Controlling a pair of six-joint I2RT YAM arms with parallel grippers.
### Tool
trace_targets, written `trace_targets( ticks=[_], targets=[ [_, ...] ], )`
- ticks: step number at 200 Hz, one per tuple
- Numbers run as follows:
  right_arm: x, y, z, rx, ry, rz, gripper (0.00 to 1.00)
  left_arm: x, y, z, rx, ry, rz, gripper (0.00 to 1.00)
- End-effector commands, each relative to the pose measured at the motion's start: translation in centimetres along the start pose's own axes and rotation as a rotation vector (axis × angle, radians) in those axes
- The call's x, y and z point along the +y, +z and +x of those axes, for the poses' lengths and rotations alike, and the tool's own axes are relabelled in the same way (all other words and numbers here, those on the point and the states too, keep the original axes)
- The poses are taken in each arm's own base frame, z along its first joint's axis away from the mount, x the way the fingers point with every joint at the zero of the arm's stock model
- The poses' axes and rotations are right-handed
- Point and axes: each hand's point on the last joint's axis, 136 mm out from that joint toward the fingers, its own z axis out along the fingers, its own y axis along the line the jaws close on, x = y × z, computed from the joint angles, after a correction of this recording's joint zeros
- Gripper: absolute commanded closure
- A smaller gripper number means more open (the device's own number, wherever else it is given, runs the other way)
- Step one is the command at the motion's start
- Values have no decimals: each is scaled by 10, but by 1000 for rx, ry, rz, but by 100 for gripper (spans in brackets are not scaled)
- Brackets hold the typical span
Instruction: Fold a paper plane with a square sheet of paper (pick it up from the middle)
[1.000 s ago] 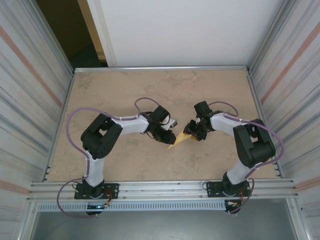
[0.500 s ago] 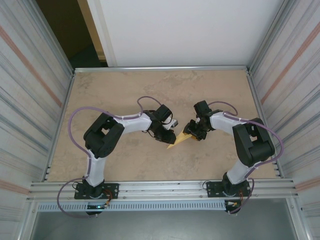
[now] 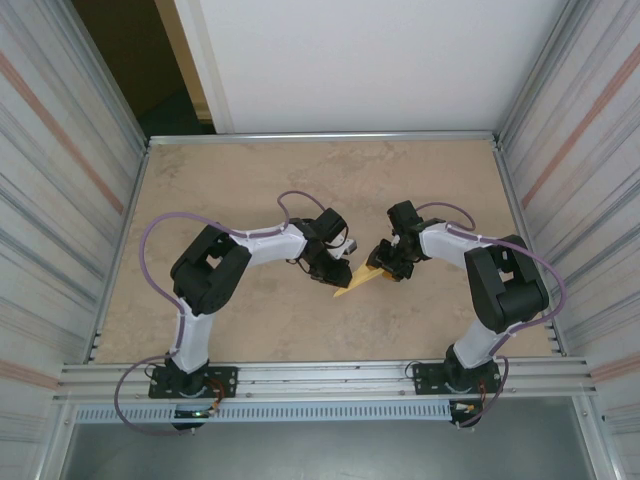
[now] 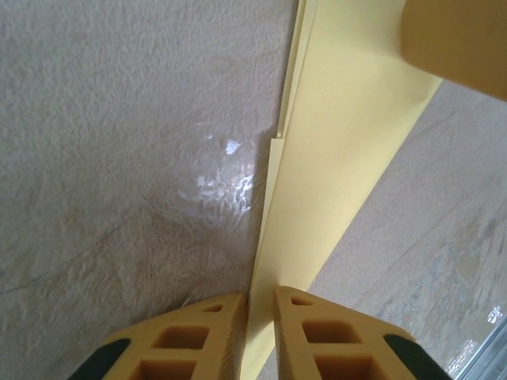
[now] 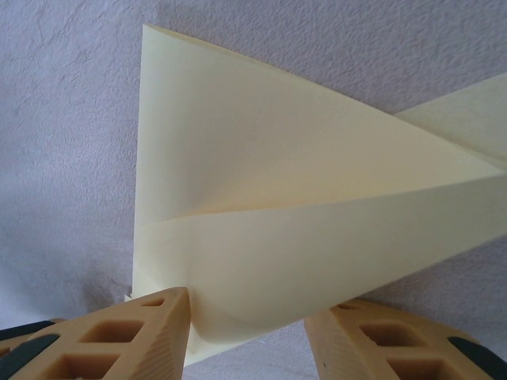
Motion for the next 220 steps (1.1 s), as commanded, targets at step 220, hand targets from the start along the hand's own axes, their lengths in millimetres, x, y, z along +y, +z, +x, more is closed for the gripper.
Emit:
trace_targets(
  ticks=[220],
  targets=[
    [29, -78, 10, -246, -194, -254, 53, 70, 44, 61, 204, -113, -277, 84]
  ],
)
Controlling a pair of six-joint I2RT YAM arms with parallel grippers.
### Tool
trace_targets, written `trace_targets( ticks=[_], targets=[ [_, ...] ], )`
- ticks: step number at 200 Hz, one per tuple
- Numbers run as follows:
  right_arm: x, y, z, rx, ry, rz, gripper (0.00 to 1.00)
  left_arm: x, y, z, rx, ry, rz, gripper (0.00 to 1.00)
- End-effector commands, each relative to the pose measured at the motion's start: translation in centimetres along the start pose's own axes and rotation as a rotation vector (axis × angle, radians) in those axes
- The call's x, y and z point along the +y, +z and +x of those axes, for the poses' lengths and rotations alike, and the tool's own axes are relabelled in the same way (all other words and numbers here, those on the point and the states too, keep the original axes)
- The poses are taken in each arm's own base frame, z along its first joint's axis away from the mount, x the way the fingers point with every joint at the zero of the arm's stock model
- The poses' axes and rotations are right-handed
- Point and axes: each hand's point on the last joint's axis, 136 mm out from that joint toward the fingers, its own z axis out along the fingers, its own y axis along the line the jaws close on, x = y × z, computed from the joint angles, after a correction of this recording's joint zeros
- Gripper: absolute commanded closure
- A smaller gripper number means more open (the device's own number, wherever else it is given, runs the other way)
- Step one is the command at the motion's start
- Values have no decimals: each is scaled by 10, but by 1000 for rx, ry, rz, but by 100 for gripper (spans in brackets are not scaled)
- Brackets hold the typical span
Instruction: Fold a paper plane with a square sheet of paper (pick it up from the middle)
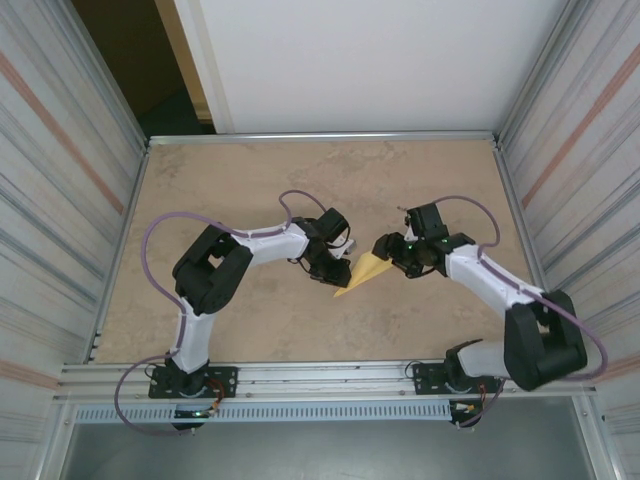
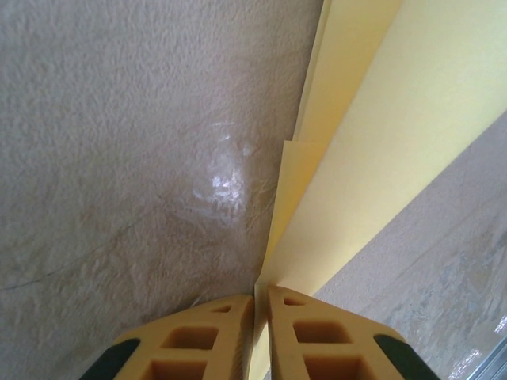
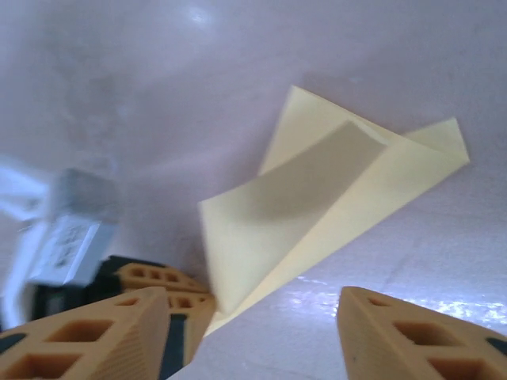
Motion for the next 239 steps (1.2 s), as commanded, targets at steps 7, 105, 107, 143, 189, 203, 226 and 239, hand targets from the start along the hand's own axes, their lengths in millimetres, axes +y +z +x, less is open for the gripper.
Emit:
trace_targets(
  ticks=[7, 105, 107, 143, 189, 203, 226, 239],
  targets=[
    [7, 4, 17, 33, -76, -50, 58, 66, 45, 57, 187, -85, -241, 84],
    [34, 55, 33, 159, -86, -95, 83, 63, 43, 56, 179, -88, -230, 83],
    [35, 55, 33, 160, -87, -97, 84, 63, 43, 56, 178, -88, -230, 83],
    [29, 64, 35, 183, -74, -88, 84, 64, 44, 57, 180, -89, -232, 83],
    [12, 70, 33, 199, -50, -29, 84, 64, 42, 57, 178, -89, -232, 84],
    [8, 72, 34, 206, -43, -15, 85, 63, 42, 57, 179, -90, -232, 84],
    [3, 75, 36, 214, -37, -2, 85, 63, 42, 56, 176, -92, -232, 84],
    [1, 76, 36, 215, -35, 6, 85, 64, 42, 57, 179, -93, -232, 84]
  ],
)
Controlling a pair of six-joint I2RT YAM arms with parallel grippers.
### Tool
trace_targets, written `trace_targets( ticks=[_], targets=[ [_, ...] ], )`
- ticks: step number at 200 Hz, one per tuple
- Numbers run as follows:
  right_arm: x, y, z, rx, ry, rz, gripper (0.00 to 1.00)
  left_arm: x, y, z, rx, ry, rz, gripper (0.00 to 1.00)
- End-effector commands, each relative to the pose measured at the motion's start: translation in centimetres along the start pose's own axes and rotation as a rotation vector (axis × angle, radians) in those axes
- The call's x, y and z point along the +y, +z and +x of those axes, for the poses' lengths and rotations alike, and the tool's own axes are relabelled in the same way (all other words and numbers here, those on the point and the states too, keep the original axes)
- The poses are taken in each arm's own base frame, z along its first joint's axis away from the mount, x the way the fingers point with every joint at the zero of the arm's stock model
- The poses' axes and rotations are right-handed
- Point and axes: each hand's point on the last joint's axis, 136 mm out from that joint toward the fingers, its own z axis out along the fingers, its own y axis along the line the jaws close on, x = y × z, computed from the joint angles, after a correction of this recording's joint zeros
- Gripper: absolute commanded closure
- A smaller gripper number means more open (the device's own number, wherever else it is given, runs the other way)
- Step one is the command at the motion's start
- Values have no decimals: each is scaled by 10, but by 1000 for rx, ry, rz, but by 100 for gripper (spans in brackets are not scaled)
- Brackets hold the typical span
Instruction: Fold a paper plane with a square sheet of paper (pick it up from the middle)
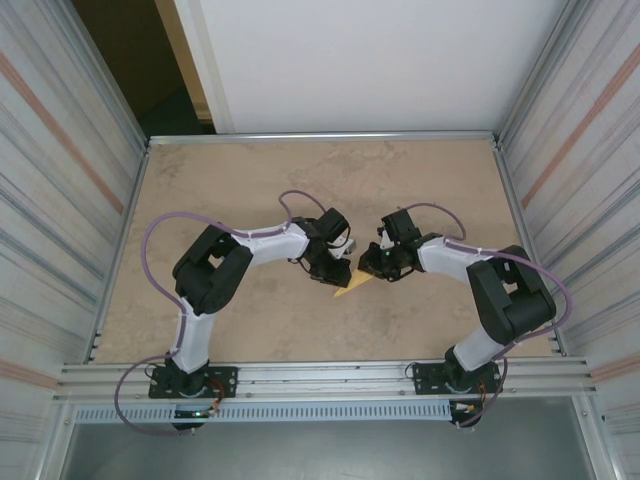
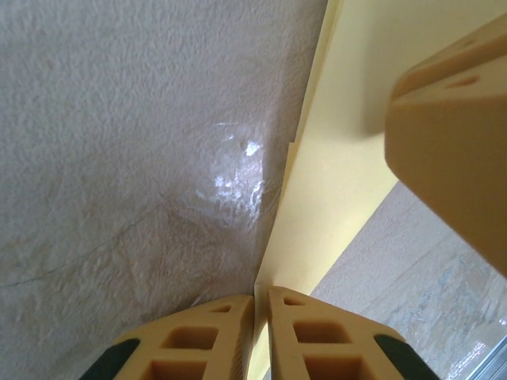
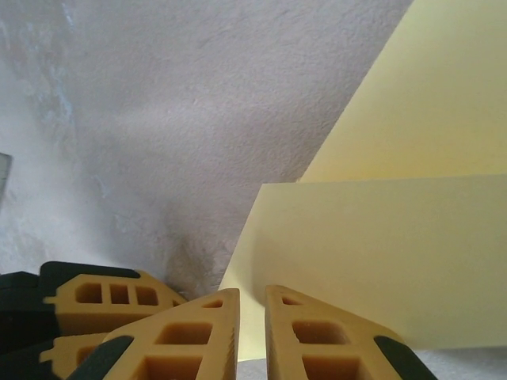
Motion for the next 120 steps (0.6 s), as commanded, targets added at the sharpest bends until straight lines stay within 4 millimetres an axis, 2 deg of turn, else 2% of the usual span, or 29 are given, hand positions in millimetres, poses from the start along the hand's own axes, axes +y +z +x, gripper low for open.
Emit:
trace_targets(
  ticks=[1, 120],
  targets=[
    [-3, 2, -2, 9, 12, 22, 85, 65, 43, 57, 179, -77, -231, 84],
    [-25, 10, 4, 33, 33, 81, 85, 64, 41, 57, 177, -77, -234, 84]
  ],
)
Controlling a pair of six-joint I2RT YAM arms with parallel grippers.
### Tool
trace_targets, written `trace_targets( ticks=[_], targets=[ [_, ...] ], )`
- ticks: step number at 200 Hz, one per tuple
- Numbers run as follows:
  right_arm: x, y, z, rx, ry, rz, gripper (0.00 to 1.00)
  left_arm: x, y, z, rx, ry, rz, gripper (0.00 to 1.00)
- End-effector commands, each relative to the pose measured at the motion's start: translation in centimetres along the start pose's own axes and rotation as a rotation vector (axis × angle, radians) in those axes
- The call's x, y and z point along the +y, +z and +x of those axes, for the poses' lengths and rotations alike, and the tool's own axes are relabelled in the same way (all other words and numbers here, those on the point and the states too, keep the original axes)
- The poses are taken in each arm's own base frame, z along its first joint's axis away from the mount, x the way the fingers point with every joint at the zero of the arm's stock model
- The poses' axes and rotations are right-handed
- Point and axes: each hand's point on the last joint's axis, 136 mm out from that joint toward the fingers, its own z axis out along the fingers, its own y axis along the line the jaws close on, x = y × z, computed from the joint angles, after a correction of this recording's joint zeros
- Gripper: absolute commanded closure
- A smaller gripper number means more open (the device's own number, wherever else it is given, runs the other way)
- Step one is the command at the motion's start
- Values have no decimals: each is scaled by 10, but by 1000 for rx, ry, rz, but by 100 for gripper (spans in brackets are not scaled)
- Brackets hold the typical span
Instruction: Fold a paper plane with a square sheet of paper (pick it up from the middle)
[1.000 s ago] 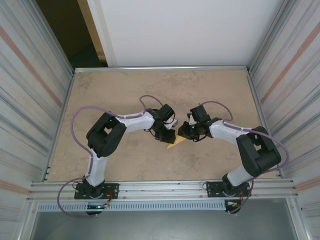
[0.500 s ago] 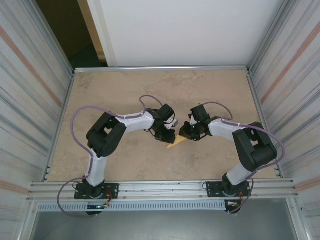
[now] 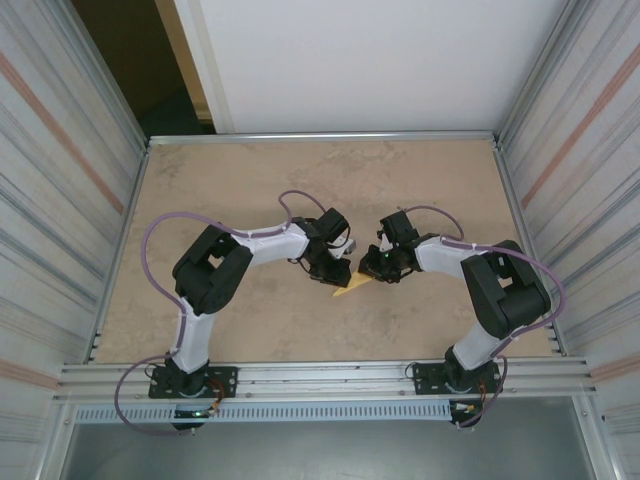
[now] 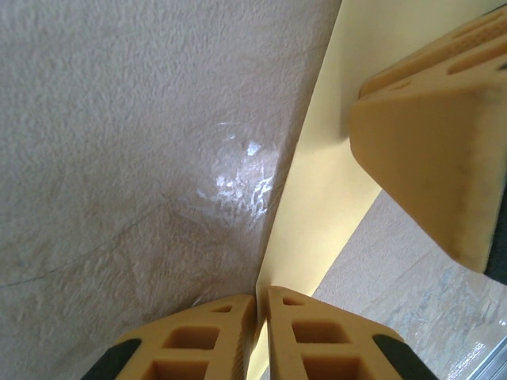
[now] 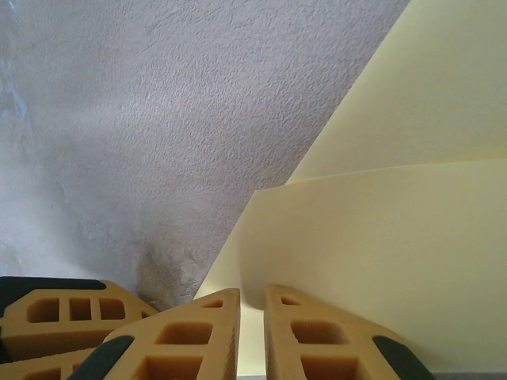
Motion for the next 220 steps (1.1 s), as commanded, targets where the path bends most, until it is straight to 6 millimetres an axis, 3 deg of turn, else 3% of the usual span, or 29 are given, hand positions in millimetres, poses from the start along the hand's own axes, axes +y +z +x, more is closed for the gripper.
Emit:
trace_targets(
  ticks=[1, 49, 69, 94, 113, 152, 175, 220],
  targets=[
    [-15, 2, 0, 11, 17, 53, 85, 64, 40, 56, 176, -76, -232, 84],
    [-28, 6, 8, 19, -17, 65, 88, 50, 22, 38, 116, -69, -193, 83],
    [-30, 7, 10, 17, -54, 56, 89, 29, -5, 15, 13, -53, -127, 81],
    [-19, 12, 14, 34, -99, -2, 89, 14, -33, -6, -94, -71, -65, 76],
    [-8, 17, 17, 54, -133, -28, 89, 14, -52, -13, -161, -113, -40, 71],
    [13, 27, 19, 82, -170, -83, 89, 4, -81, -22, -290, -120, 63, 73],
    [17, 30, 18, 96, -176, -97, 89, -9, -79, -21, -304, -107, 157, 79],
    [20, 33, 17, 112, -177, -105, 90, -17, -54, -15, -231, -106, 215, 88]
  ],
)
